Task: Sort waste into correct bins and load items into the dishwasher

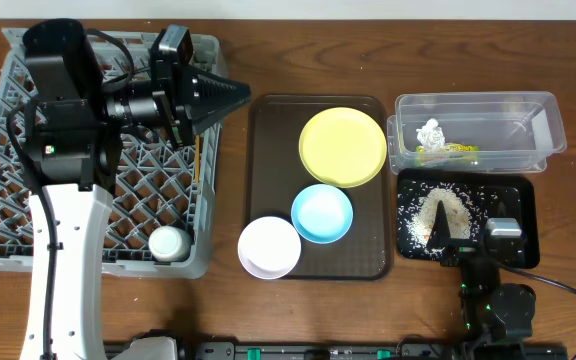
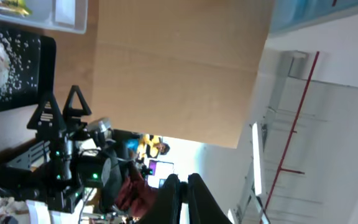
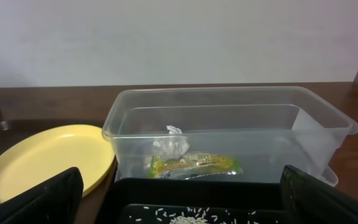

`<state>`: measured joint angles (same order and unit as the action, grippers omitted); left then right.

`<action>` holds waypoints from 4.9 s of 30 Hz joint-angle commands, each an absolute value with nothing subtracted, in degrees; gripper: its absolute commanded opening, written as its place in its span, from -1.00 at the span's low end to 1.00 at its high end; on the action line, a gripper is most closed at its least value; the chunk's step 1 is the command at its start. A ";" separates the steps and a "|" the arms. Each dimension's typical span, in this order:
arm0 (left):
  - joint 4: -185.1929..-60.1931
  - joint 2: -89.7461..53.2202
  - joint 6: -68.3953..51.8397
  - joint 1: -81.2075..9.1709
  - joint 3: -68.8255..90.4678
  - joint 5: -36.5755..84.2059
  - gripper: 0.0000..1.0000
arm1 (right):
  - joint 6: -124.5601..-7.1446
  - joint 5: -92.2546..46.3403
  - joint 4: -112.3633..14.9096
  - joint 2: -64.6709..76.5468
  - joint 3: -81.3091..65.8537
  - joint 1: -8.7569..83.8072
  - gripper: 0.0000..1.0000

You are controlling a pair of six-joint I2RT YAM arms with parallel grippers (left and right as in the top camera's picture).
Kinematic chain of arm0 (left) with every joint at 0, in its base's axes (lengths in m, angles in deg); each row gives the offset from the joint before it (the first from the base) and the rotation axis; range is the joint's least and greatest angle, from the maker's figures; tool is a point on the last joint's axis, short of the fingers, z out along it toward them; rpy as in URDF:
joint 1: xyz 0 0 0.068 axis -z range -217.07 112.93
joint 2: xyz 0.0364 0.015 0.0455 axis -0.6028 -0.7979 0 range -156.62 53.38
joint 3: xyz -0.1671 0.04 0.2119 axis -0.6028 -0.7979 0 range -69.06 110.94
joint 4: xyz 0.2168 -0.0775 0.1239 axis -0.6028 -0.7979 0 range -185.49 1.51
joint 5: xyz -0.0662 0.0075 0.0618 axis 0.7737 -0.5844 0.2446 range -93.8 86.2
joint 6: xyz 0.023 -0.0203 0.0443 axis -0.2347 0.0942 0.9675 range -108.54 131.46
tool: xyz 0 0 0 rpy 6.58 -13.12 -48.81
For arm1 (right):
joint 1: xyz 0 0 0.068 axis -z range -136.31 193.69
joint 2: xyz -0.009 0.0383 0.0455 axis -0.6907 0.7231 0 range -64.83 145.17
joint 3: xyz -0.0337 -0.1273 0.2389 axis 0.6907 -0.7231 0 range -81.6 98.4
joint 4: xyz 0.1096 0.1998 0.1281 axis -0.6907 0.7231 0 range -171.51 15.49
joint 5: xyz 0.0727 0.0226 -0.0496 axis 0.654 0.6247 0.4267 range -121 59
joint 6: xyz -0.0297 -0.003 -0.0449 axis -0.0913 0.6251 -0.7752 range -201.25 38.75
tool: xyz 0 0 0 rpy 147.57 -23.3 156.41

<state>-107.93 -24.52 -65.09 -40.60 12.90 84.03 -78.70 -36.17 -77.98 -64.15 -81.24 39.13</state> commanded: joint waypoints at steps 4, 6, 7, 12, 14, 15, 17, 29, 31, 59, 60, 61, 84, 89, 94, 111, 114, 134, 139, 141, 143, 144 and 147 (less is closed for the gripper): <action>-105.87 -24.04 -66.45 -40.53 12.83 86.22 -0.85 | -78.11 -36.54 -77.83 -64.45 -81.29 39.50 0.99; -105.48 -24.04 -66.49 -40.53 12.83 86.22 -0.85 | -78.11 -36.56 -77.85 -64.45 -81.29 39.50 0.99; -105.48 -24.04 -66.71 -40.53 12.83 86.22 -0.85 | -78.11 -36.54 -77.85 -64.45 -81.29 39.50 0.98; -105.48 -24.04 -70.38 -40.53 12.83 86.17 -0.85 | -78.11 -36.54 -77.85 -64.45 -81.29 39.50 0.99; -105.48 -24.04 -71.28 -40.53 12.83 86.15 -0.85 | -78.11 -36.56 -77.85 -64.45 -81.29 39.50 0.98; -105.48 -24.04 -71.89 -40.53 12.83 86.15 -0.85 | -78.11 -36.54 -77.85 -64.45 -81.29 39.50 0.98; -105.48 -24.04 -72.96 -40.53 12.83 86.15 -0.85 | -78.09 -36.56 -77.83 -64.45 -81.29 39.50 0.98; -105.46 -24.04 -73.71 -40.53 12.83 85.54 -0.85 | -78.11 -36.56 -77.85 -64.45 -81.29 39.50 0.98; -105.46 -24.04 -73.36 -40.53 12.83 85.54 -0.84 | -78.11 -36.56 -77.83 -64.45 -81.29 39.50 0.98; -105.46 -24.04 -69.79 -40.53 12.83 85.71 -0.85 | -78.11 -36.54 -77.85 -64.45 -81.29 39.50 0.99; -105.46 -24.04 -69.79 -40.53 12.83 85.69 -0.85 | -78.11 -36.54 -77.85 -64.45 -81.29 39.50 0.98; -105.46 -24.04 -69.79 -40.53 12.83 85.69 -0.85 | -78.11 -36.54 -77.85 -64.45 -81.29 39.50 0.99; -104.87 -24.07 -49.03 -40.53 12.81 85.54 -0.35 | -78.11 -36.56 -77.85 -64.45 -81.29 39.50 0.99; -105.09 -24.04 -48.22 -40.51 12.81 81.85 0.24 | -78.11 -36.56 -77.85 -64.45 -81.29 39.50 0.98; -105.11 -24.07 -51.26 -40.47 12.81 73.91 0.26 | -78.11 -36.54 -77.83 -64.45 -81.29 39.50 0.99; -133.15 -25.40 -9.86 -20.49 12.81 10.96 0.11 | -78.11 -36.54 -77.85 -64.45 -81.29 39.50 0.98; -136.19 -27.43 -5.56 -12.10 12.81 2.15 0.08 | -78.11 -36.54 -77.85 -64.45 -81.29 39.50 0.99; -142.81 -52.17 -0.90 -0.82 10.47 0.91 -0.07 | -78.11 -36.56 -77.83 -64.45 -81.29 39.50 0.99; -138.46 -52.74 1.85 -1.78 6.56 4.36 -0.07 | -78.11 -36.54 -77.85 -64.45 -81.29 39.50 0.99; -135.99 -52.96 1.81 -2.78 4.61 5.06 -0.07 | -78.11 -36.56 -77.85 -64.45 -81.29 39.50 0.99; -133.26 -53.09 1.83 -3.94 2.38 6.48 -0.07 | -78.11 -36.54 -77.83 -64.45 -81.29 39.50 0.99; -131.71 -53.14 2.03 -4.56 1.27 8.10 -0.06 | -78.11 -36.56 -77.85 -64.45 -81.29 39.50 0.98; -127.27 -53.14 3.12 -6.19 -1.46 14.98 -0.09 | -78.11 -36.56 -77.85 -64.45 -81.29 39.50 0.99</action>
